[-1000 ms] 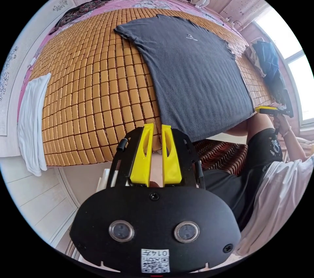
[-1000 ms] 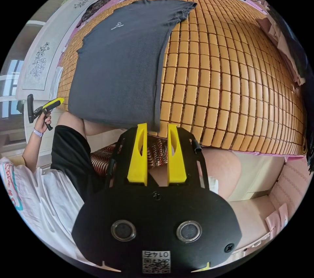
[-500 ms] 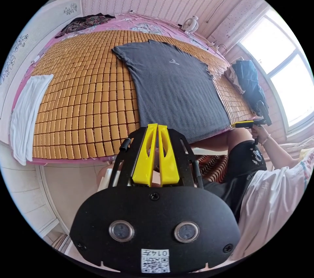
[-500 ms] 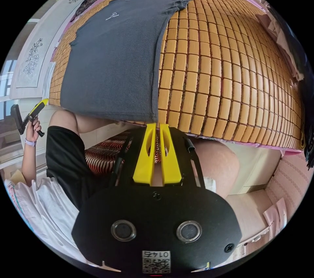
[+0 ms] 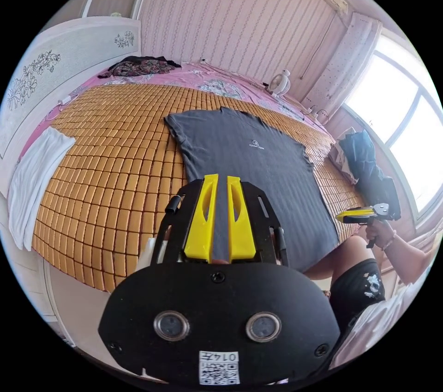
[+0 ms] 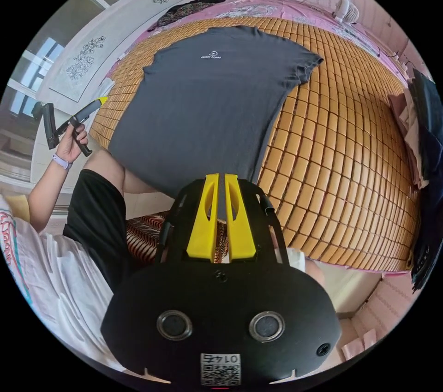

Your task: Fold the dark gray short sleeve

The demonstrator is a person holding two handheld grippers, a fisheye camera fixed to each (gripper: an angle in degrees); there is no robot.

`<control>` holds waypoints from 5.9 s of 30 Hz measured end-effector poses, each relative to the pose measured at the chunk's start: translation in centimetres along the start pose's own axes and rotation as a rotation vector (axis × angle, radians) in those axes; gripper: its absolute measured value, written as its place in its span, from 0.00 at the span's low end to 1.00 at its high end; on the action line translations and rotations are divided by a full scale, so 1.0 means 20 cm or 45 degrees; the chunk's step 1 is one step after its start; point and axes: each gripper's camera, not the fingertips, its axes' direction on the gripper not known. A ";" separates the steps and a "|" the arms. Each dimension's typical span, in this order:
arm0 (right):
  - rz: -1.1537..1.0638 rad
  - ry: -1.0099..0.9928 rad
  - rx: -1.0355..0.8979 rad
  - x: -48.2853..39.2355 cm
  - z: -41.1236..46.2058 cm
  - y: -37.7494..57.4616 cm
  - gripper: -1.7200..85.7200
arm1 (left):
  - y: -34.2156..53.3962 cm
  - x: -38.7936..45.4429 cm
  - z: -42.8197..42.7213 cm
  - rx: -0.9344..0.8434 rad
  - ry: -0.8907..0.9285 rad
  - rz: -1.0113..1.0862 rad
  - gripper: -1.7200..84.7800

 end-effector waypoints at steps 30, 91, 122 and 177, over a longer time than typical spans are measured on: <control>-0.498 -0.322 -0.190 -0.74 0.21 -1.77 0.08 | -0.63 -0.48 0.35 -0.183 -0.089 -0.470 0.11; -0.390 0.020 -0.145 -0.98 0.70 -2.97 0.06 | -0.93 -0.35 1.21 -0.376 -0.097 -0.182 0.09; -0.415 -0.619 -0.164 -0.64 0.32 -3.15 0.02 | -0.98 -0.30 1.41 -0.131 -0.038 -0.063 0.07; 0.651 -0.064 0.113 0.97 -0.52 -0.78 0.07 | -1.48 1.85 3.28 -0.687 0.274 0.894 0.06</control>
